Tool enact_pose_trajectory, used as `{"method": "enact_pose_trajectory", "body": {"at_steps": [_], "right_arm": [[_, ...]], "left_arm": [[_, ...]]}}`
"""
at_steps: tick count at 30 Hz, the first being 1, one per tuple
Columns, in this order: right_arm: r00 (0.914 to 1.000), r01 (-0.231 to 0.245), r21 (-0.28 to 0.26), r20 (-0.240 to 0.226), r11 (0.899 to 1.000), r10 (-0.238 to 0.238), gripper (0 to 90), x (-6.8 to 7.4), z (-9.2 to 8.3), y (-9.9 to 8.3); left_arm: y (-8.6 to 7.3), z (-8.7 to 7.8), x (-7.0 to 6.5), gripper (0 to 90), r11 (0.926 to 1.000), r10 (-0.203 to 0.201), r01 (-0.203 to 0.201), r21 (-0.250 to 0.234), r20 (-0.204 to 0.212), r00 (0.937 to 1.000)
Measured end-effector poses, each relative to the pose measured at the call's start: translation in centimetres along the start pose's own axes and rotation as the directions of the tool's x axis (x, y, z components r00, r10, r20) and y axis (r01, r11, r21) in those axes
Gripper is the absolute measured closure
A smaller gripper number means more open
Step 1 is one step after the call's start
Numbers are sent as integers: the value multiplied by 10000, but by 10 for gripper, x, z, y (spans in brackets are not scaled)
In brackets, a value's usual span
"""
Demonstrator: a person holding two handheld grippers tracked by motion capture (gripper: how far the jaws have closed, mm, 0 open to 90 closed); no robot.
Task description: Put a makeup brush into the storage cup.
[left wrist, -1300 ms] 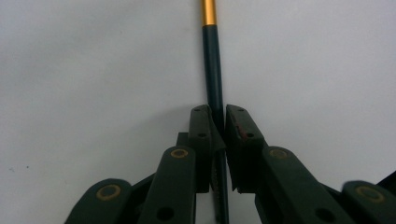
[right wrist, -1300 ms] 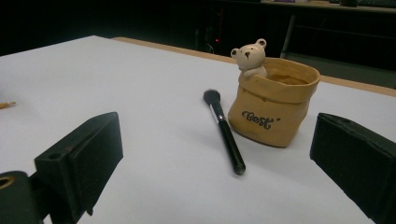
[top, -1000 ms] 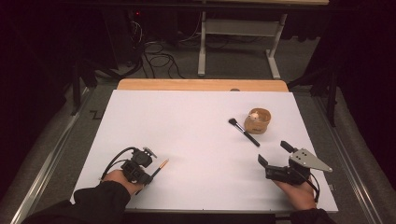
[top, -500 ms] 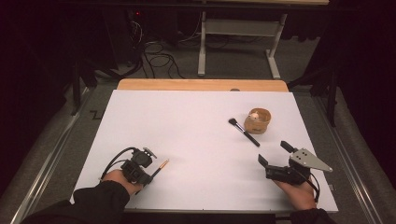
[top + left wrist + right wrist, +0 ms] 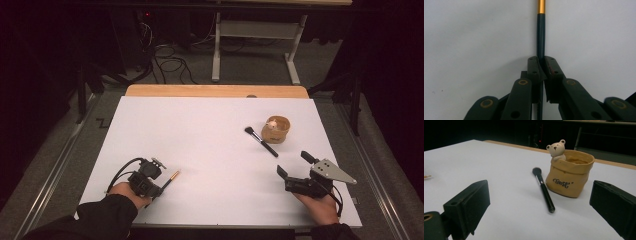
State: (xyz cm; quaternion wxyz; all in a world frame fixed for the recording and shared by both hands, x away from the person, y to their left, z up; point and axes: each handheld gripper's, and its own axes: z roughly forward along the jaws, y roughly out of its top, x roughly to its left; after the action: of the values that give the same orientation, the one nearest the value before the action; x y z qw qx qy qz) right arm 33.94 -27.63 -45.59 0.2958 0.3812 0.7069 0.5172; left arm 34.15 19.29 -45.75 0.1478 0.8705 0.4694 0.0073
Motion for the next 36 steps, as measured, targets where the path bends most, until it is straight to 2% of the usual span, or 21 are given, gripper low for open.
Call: {"method": "enact_pose_trajectory", "body": {"at_steps": [5, 9, 19, 27, 36], "right_arm": [[10000, -6, -3, 14, 10000, 6, 36, 0, 0, 0], [10000, -12, -7, -9, 10000, 12, 36, 0, 0, 0], [10000, -6, -11, 8, 10000, 6, 36, 0, 0, 0], [10000, -2, -12, 2, 10000, 2, 36, 0, 0, 0], [10000, -27, -4, 16, 10000, 27, 36, 0, 0, -1]], "left_arm": [[1, -6, 6, 840, 9988, -390, 393, -307, 122, 9992], [1, -9, 9, 840, 9963, -617, 618, -601, 41, 9981], [1, -14, 18, 839, 9837, -1162, 1141, -1387, -71, 9932], [0, -15, 19, 839, 9727, -1226, 1142, -2022, -297, 9920], [-1, -15, 19, 839, 9531, -1115, 885, -2893, -639, 9917]]}}
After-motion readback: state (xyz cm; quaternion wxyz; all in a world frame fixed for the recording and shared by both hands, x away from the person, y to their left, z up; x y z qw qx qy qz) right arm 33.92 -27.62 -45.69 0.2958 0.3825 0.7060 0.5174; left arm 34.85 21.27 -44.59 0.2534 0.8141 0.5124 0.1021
